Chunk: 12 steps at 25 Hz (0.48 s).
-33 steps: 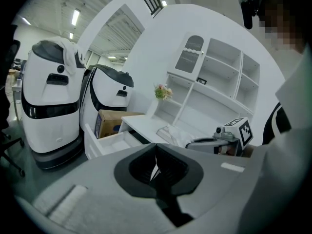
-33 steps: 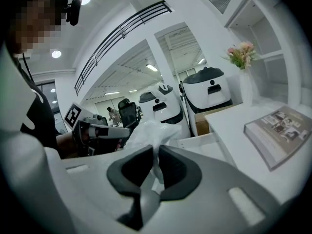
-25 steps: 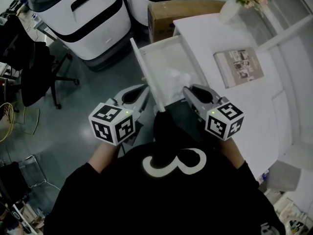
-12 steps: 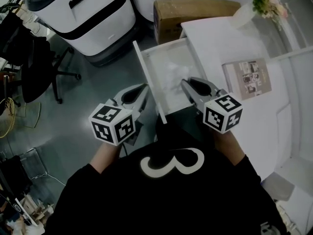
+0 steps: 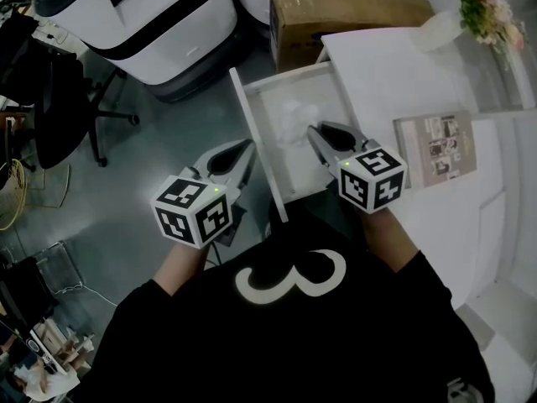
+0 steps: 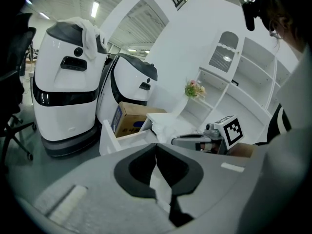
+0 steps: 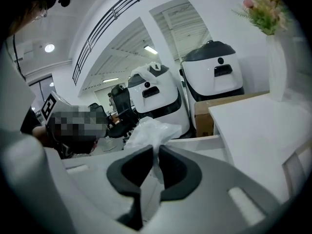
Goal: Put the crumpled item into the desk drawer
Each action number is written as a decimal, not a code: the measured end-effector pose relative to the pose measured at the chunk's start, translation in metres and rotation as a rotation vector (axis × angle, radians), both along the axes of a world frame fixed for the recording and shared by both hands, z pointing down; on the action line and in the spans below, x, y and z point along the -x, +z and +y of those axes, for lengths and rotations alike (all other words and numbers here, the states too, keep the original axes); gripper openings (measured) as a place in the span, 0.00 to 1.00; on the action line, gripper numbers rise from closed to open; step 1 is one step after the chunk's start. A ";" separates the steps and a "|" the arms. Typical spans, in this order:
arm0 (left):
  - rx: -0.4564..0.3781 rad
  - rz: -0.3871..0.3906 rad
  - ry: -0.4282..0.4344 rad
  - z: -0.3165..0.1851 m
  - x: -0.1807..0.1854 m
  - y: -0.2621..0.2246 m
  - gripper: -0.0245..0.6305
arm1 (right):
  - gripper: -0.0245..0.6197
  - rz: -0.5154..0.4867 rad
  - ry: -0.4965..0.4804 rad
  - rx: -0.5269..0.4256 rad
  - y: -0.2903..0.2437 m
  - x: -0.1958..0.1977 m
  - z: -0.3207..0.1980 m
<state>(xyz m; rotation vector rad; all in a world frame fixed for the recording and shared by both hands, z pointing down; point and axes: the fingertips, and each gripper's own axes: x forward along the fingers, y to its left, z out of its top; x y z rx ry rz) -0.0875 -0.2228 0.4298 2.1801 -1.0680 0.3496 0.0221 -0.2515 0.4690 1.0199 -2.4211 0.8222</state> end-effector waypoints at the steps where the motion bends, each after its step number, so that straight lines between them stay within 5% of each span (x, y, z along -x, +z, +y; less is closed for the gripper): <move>1: 0.005 -0.003 -0.002 -0.002 0.001 0.003 0.05 | 0.10 0.013 -0.003 0.004 0.006 0.001 -0.004; 12: 0.051 -0.015 -0.034 -0.017 0.015 0.028 0.05 | 0.10 0.131 -0.019 0.071 0.078 0.002 -0.026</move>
